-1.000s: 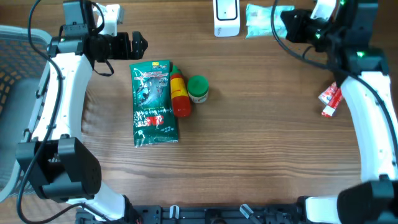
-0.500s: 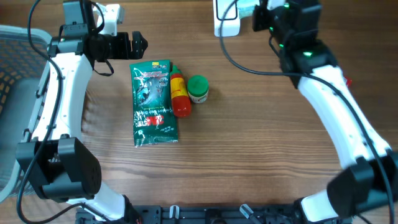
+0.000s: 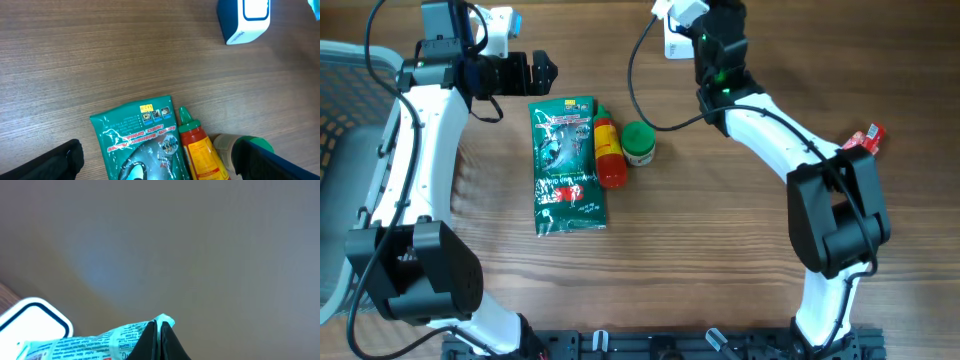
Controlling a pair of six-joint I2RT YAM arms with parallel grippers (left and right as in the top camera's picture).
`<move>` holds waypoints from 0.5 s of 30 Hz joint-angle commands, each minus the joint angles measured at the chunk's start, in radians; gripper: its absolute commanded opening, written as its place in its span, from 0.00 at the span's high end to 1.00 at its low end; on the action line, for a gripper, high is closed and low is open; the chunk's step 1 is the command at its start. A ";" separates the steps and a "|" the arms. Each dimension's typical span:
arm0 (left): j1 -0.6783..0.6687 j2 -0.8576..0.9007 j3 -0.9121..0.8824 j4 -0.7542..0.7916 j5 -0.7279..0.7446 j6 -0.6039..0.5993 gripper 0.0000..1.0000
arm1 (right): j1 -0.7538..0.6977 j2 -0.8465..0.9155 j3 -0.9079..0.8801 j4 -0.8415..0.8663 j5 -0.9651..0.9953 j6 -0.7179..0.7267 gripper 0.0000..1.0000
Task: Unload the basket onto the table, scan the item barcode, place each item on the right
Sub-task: 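Hold the wet-wipe pack under the scanner with the right gripper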
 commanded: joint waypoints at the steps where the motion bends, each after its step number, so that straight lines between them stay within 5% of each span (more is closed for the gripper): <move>1: 0.002 -0.013 0.009 0.002 0.002 0.019 0.00 | -0.002 0.016 0.013 0.001 0.035 -0.076 0.96; 4: 0.002 -0.013 0.009 0.002 0.002 0.019 0.00 | 0.006 0.000 0.013 -0.170 0.055 0.071 0.96; 10: 0.002 -0.013 0.009 0.002 0.002 0.019 0.00 | -0.044 -0.224 0.013 -0.832 -0.216 0.929 0.96; 11: 0.002 -0.013 0.009 0.002 0.002 0.019 0.00 | -0.084 -0.224 0.013 -0.889 -0.286 1.061 0.96; 15: 0.002 -0.013 0.009 0.002 0.002 0.019 0.00 | -0.206 -0.127 0.013 -0.811 -0.499 1.200 0.92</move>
